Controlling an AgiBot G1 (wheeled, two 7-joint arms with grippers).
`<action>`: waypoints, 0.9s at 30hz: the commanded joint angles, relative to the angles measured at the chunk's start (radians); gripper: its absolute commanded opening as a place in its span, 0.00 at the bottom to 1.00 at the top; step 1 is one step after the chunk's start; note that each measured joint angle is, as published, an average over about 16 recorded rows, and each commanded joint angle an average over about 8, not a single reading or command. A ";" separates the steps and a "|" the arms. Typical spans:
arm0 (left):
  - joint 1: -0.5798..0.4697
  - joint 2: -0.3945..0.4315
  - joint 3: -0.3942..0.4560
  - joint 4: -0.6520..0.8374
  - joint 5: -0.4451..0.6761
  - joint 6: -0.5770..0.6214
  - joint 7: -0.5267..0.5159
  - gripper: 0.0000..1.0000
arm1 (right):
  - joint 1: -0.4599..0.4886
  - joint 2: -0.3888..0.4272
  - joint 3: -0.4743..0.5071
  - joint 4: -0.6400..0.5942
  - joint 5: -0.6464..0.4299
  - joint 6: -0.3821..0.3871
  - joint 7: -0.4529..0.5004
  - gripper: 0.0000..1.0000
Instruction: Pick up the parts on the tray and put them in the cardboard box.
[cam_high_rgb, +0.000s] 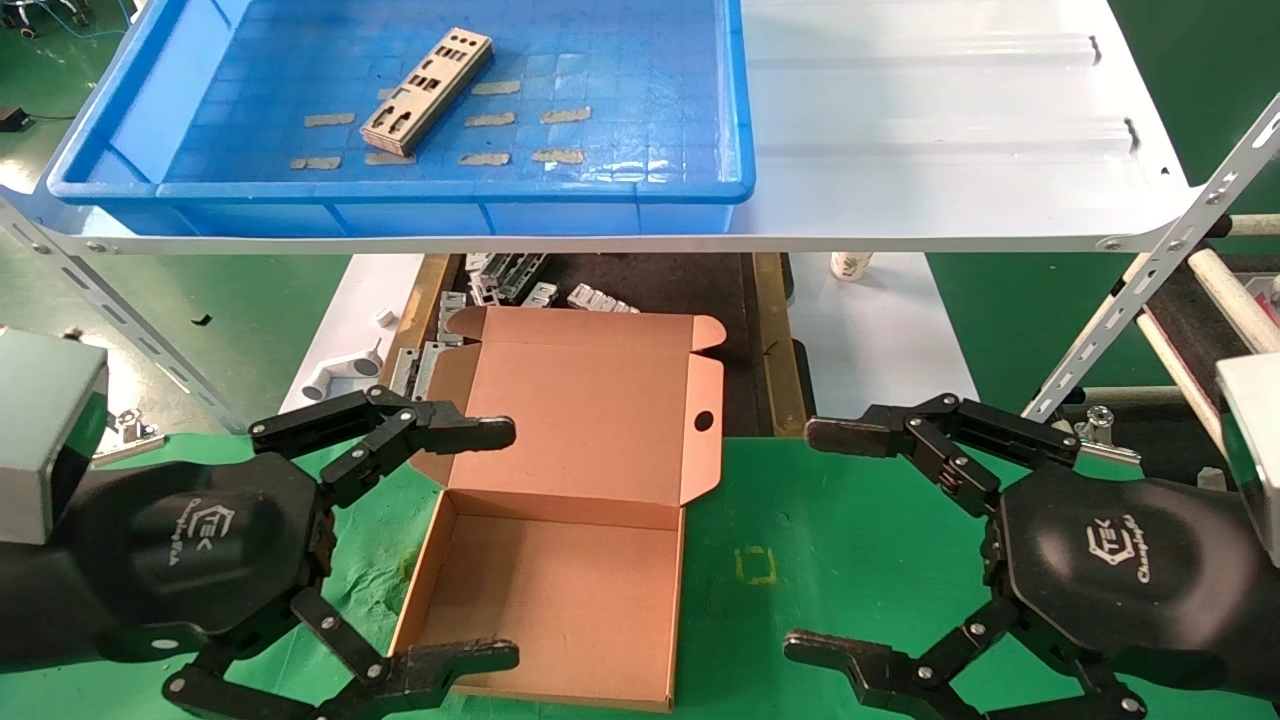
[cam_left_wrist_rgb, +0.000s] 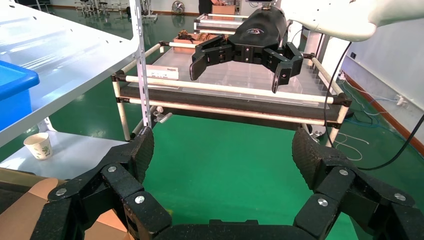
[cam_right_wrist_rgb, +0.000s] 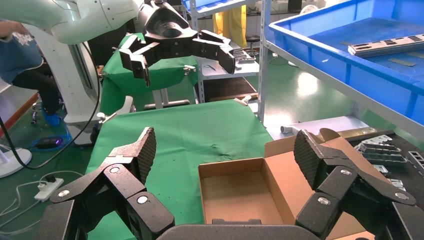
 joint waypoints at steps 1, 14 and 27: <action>0.000 0.000 0.000 0.000 0.000 0.000 0.000 1.00 | 0.000 0.000 0.000 0.000 0.000 0.000 0.000 1.00; 0.000 0.000 0.000 0.000 0.000 0.000 0.000 1.00 | 0.000 0.000 0.000 0.000 0.000 0.000 0.000 1.00; 0.000 0.000 0.000 0.000 0.000 0.000 0.000 1.00 | 0.000 0.000 0.000 0.000 0.000 0.000 0.000 1.00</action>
